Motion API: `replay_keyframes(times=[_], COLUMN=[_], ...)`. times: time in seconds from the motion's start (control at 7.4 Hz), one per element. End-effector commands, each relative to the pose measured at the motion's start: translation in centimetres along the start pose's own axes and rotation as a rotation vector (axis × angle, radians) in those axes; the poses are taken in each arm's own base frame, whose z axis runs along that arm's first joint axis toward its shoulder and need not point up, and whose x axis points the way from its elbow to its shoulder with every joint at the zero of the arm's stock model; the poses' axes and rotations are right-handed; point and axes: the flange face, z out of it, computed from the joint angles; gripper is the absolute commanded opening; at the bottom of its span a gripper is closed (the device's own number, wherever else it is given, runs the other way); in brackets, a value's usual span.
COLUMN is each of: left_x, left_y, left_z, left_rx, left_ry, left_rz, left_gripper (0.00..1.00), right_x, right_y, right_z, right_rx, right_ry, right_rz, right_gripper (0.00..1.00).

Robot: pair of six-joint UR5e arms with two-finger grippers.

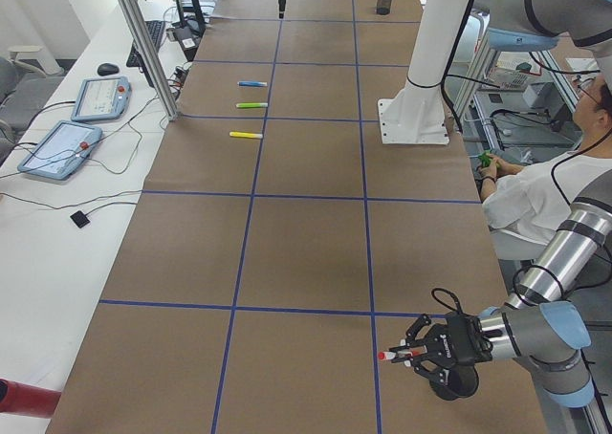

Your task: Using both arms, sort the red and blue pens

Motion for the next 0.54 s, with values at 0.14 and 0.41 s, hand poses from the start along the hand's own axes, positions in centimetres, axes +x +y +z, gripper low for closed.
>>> replay_keyframes(times=[0.14,0.41], left_x=[0.5,-1.0], left_y=[5.0,7.4], left_z=[-4.2,-4.2], left_rx=[0.044,0.057], left_ry=[-0.043,-0.099], left_rz=[0.031,0.046], left_gripper=[0.0,0.0], right_x=[0.1,0.3], right_y=[0.0,0.0], right_z=[0.1,0.3], right_rx=[-0.002,-0.004], right_ry=[0.002,0.004], right_rz=[0.003,0.007], right_gripper=[1.0,1.0])
